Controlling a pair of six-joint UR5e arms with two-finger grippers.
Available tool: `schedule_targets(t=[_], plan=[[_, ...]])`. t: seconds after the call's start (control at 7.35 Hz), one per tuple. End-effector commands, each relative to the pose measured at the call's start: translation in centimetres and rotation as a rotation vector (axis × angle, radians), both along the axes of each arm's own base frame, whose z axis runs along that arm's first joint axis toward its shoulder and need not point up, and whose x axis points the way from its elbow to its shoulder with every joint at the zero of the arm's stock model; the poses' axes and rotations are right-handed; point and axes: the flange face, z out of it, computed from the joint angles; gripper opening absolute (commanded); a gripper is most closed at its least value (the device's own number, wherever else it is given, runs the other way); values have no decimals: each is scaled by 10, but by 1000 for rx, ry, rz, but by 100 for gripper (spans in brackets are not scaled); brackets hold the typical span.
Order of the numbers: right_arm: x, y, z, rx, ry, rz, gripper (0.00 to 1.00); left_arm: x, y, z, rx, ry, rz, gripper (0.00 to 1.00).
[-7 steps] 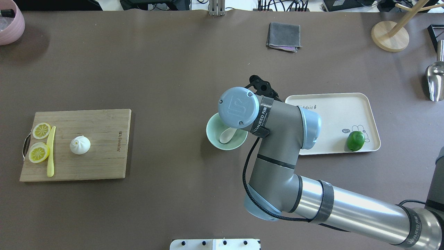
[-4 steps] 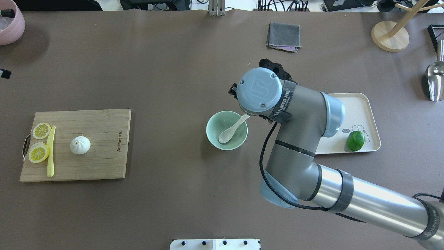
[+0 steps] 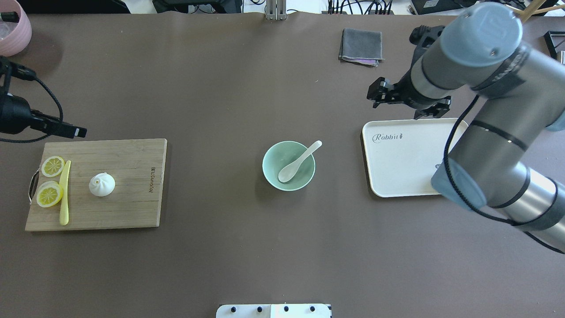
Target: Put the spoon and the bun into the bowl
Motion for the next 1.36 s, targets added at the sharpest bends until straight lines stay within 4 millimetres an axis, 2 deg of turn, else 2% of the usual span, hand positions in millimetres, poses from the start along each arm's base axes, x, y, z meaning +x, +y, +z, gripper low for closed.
schedule_targets(t=[0.0,0.14,0.27,0.41,0.68,0.82,1.09,1.22], plan=[[110,-25,58,103,0,-180,100,39,36,13,34,-14,13,99],[149,-31,74,143,-18,-232,100,53,50,20,38,-24,2,99],[159,-30,93,139,-11,-251,100,66,64,33,57,-66,-11,98],[163,-29,98,136,-8,-250,100,83,80,40,89,-91,-21,98],[168,-25,105,132,-3,-250,100,103,96,44,118,-118,-14,95],[169,-25,104,135,-4,-248,100,111,101,45,132,-130,-25,77],[169,-25,104,134,-4,-247,100,109,103,49,131,-138,-25,23],[169,-25,105,131,-3,-247,100,109,101,44,136,-130,-29,9]])
